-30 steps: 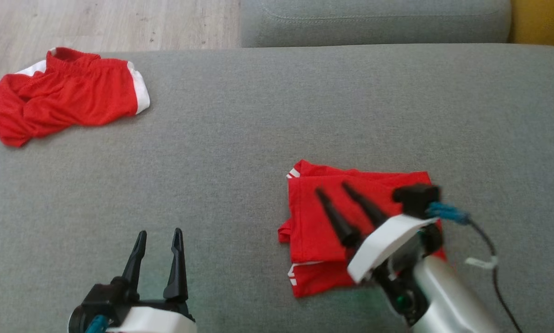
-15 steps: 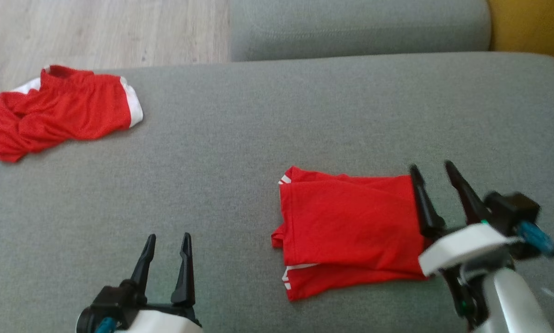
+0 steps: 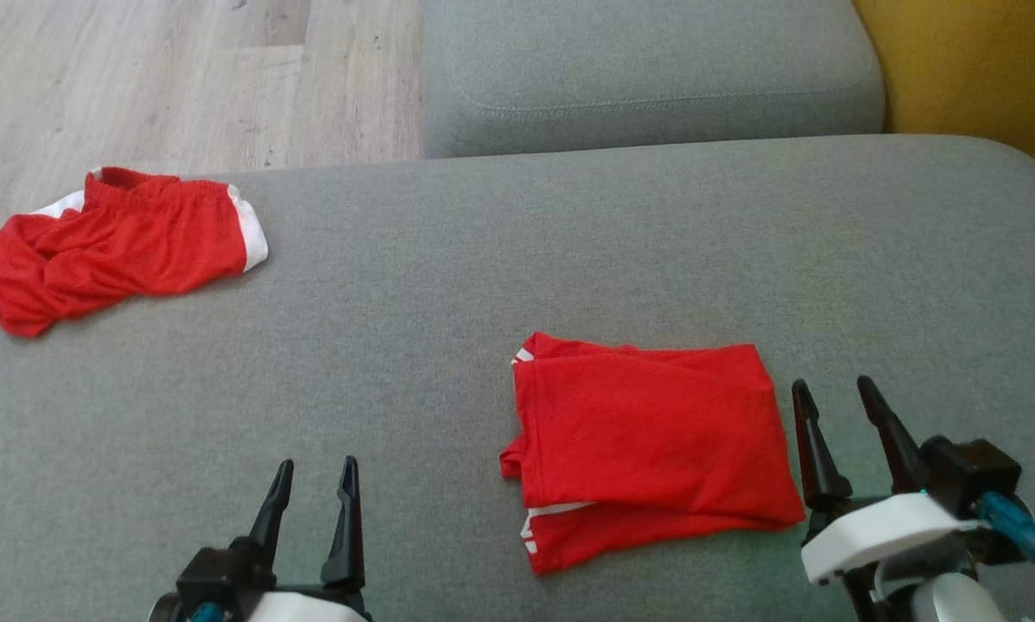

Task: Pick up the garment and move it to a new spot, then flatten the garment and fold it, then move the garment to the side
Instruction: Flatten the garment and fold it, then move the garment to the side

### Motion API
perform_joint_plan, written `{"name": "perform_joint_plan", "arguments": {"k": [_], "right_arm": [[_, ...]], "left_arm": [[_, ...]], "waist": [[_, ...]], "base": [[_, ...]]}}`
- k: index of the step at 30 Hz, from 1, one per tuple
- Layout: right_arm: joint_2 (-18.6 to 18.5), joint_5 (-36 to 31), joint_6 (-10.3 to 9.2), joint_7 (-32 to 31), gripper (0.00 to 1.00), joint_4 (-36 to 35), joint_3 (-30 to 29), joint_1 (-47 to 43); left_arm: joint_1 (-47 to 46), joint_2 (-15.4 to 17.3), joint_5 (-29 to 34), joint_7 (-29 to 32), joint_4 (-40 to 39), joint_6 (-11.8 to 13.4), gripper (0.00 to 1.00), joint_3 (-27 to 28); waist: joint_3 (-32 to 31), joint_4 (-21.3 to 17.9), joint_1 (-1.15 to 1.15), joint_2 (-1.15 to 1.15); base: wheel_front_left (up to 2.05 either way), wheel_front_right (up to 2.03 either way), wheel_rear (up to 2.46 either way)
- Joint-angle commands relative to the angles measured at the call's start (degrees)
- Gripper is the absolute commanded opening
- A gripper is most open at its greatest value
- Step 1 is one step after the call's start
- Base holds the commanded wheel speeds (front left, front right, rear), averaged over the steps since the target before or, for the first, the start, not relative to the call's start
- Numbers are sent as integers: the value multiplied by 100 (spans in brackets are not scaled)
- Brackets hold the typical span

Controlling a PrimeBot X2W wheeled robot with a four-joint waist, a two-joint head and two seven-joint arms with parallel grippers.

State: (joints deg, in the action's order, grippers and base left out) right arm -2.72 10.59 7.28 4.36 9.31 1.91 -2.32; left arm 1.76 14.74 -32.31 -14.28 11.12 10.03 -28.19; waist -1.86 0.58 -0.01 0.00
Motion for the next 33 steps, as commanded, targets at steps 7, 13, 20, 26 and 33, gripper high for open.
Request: {"name": "perform_joint_plan", "arguments": {"k": [7, 13, 20, 26, 33], "right_arm": [[-16, -4, 21, 134, 100, 28, 190, 125], [-16, 3, 21, 162, 100, 135, 190, 147], [-16, 11, 21, 179, 100, 205, 233, 185], [-16, -11, 21, 171, 100, 219, 242, 198], [-16, -224, 21, -234, 100, 367, -21, 376]], "left_arm": [[-87, -46, 55, -71, -27, -22, 100, 384], [-57, -48, 137, -71, 8, -17, 100, 509], [-34, -62, 194, -72, 31, -46, 100, 569], [-38, -79, 214, -72, 46, -66, 100, 584], [-70, -102, 251, -72, 45, -90, 100, 575]], "waist": [[-10, 12, 1, 0], [-13, 37, 1, 0], [-5, 37, 1, 0], [12, 41, 1, 0], [88, 99, 1, 0]], "base": [[0, 0, 0], [0, 0, 0], [0, 0, 0], [0, 0, 0], [0, 0, 0]]}}
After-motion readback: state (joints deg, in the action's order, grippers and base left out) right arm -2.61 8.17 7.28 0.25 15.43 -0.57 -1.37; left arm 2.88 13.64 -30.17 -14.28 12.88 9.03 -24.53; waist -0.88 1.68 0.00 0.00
